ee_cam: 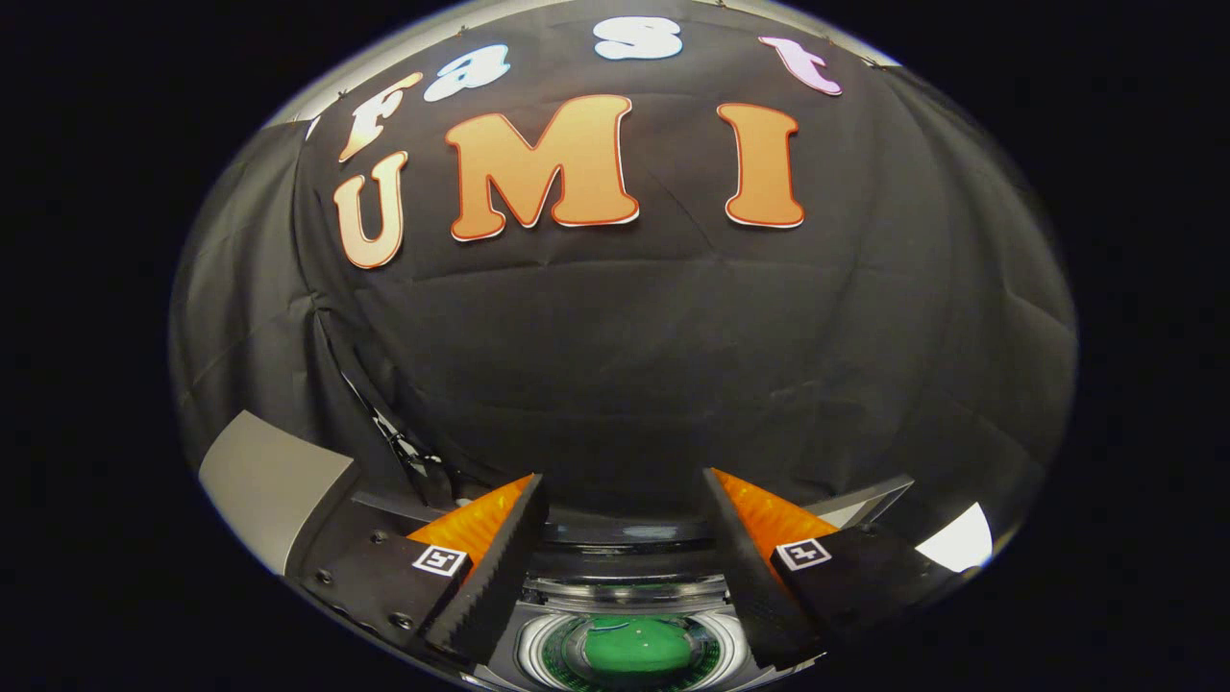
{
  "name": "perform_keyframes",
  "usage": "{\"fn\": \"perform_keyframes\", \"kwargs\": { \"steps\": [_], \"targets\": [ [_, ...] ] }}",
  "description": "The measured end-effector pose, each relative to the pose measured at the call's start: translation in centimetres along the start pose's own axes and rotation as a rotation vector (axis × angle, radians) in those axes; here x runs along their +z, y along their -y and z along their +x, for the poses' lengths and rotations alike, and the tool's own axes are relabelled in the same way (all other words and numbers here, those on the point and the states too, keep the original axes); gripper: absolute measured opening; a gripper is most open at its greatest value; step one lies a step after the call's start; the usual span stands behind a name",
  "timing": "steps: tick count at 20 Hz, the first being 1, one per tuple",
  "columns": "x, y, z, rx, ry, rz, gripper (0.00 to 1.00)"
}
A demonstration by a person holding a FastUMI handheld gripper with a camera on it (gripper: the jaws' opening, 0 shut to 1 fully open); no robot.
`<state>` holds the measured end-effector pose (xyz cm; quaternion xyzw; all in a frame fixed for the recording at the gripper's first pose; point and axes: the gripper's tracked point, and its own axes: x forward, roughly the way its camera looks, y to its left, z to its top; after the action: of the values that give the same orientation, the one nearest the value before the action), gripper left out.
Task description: Put the clothes into the washing machine and then close the washing machine lid.
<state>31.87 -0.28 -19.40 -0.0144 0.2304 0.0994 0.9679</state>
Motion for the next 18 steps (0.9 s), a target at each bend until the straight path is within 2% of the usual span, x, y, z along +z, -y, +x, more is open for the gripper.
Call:
{"fn": "perform_keyframes", "kwargs": {
  "steps": [8,18],
  "targets": [
    [-3.0,-0.3,-5.1,0.004,0.002,0.001,1.0],
    [-7.5,-0.3,-9.1,0.018,-0.069,0.017,1.0]
  ]
}}
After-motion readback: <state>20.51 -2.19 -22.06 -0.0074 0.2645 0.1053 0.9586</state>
